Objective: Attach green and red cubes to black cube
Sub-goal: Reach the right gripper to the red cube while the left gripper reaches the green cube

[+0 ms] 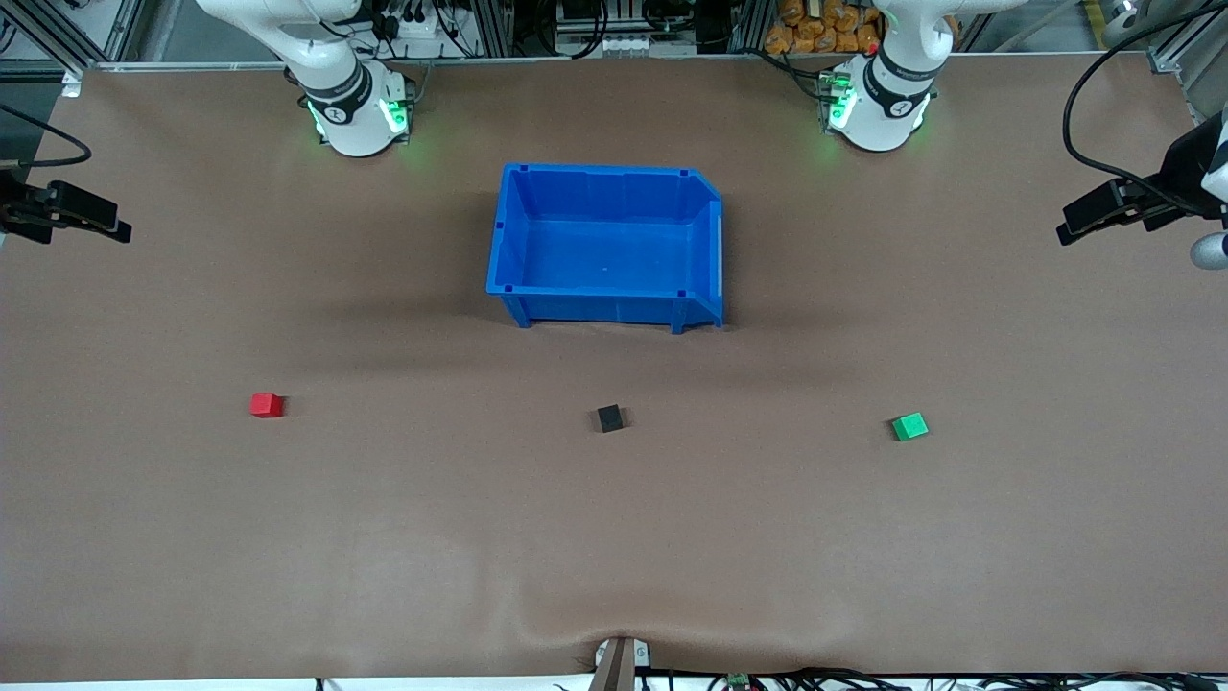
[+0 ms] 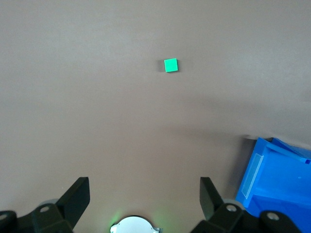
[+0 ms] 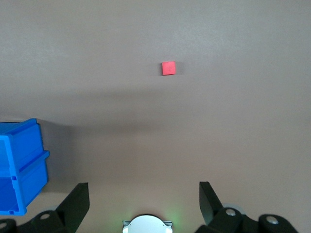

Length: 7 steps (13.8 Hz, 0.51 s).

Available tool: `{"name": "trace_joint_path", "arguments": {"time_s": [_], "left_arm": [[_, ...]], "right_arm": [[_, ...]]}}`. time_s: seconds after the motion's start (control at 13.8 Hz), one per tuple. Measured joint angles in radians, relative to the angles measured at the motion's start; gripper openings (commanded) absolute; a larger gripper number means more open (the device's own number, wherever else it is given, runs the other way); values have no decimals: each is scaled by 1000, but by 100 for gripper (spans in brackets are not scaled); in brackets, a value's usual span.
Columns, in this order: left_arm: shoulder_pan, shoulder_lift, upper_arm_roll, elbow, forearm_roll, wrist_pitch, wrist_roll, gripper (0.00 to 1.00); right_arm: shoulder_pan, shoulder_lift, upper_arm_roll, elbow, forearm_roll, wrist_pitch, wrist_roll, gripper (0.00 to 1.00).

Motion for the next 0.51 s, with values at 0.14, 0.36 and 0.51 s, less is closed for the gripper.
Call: {"name": "trace_joint_path", "arguments": {"time_s": [0.14,0.36,0.51], "left_arm": [[0,0,0,5,0,0,0,100],[1,0,2,6,2,0,0,100],[1,1,3,6,16,-1,0,100]], "right_arm": [[1,0,2,0,1,0,0,100],[1,0,3,2,1,1,0,100],[4,0,6,7,8,3,0,100]]}}
